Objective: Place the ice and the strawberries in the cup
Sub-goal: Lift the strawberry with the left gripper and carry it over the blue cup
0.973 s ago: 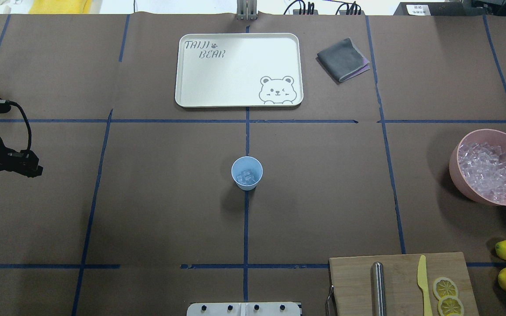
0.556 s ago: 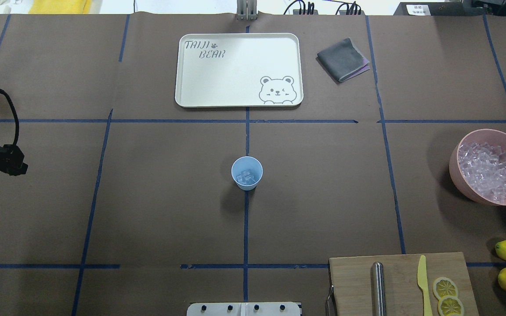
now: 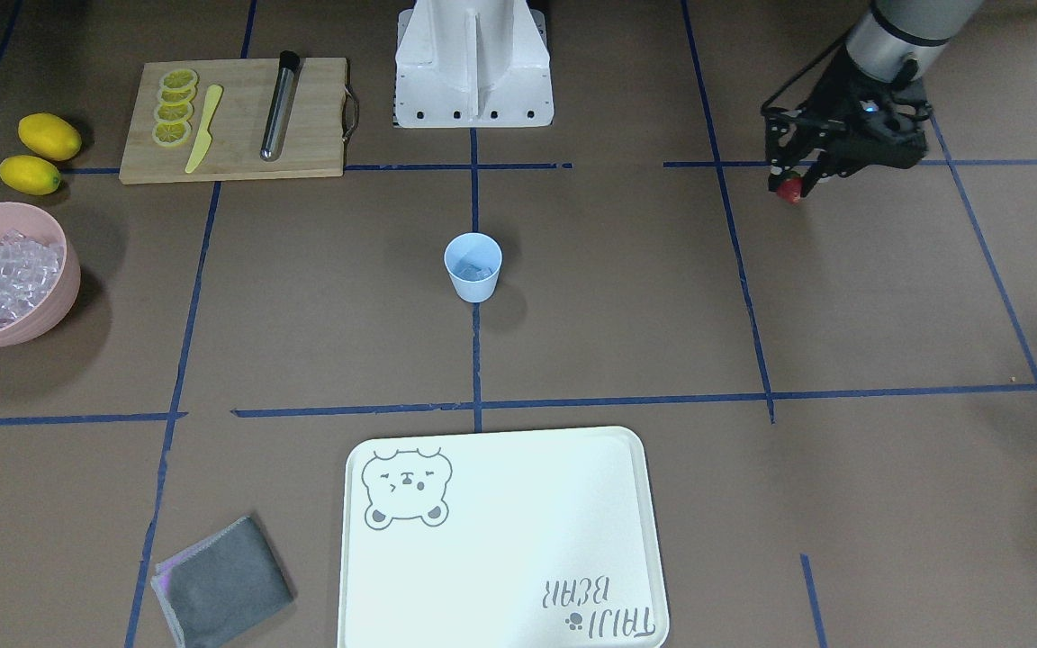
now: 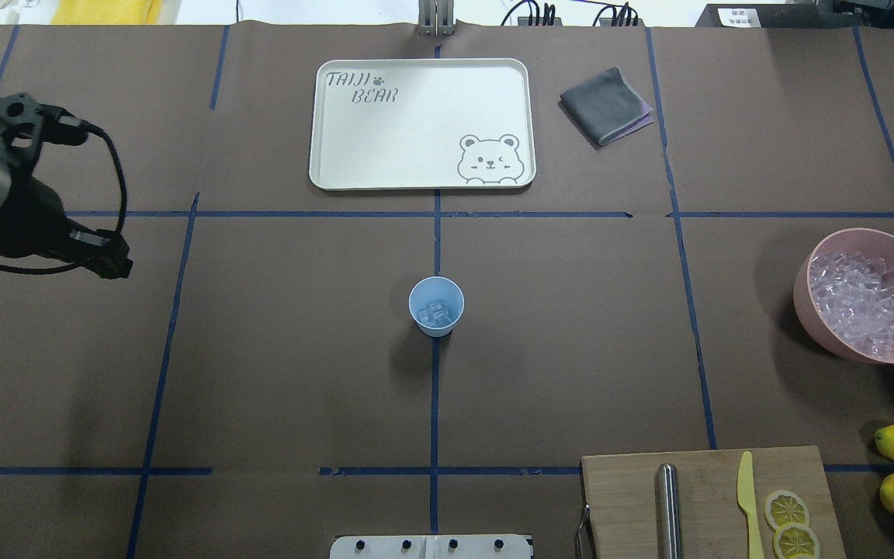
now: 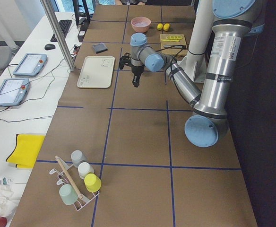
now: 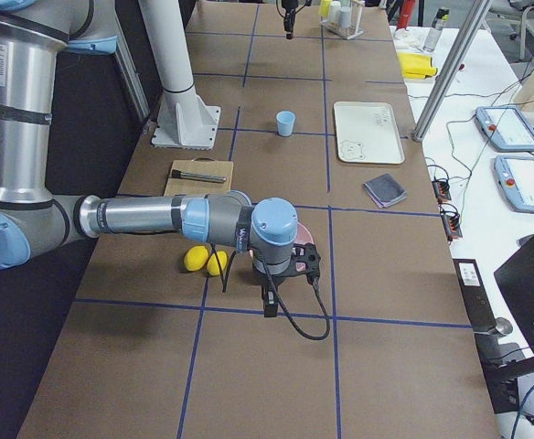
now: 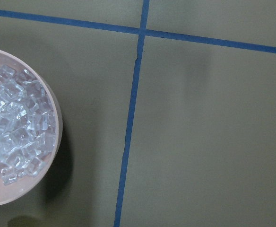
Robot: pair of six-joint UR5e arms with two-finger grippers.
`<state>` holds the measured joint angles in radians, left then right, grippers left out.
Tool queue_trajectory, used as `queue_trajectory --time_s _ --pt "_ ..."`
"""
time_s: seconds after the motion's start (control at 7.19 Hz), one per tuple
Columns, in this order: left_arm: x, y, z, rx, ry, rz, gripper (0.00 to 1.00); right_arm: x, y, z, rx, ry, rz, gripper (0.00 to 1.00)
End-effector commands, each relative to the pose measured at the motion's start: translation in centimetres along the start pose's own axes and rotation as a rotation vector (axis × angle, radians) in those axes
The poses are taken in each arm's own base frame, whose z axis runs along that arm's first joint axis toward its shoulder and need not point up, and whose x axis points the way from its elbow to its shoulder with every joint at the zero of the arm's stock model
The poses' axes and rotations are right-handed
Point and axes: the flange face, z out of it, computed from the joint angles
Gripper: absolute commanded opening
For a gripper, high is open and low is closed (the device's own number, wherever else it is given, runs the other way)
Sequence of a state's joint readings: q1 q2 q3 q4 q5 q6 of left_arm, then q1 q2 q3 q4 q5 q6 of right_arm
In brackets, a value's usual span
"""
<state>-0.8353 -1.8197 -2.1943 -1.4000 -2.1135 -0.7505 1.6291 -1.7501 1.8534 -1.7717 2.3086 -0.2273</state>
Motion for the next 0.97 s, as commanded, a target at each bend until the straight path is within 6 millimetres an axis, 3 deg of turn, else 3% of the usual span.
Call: queue_trajectory --time_s 0.0,0.28,0.83 --pt "9.5 -0.2 1.5 -0.009 -0.039 0.000 0.03 0.1 0.0 0.1 -0.001 0.000 0.002 1.00" --pt "16.4 -2.5 3.3 -0.022 -0.012 -0.082 0.03 0.0 0.0 0.0 0.000 0.000 0.001 1.00" --pt "26.5 -6.7 6.8 -0.021 -0.049 -0.132 0.04 -0.1 -0.1 -0.1 0.002 0.000 0.000 1.00"
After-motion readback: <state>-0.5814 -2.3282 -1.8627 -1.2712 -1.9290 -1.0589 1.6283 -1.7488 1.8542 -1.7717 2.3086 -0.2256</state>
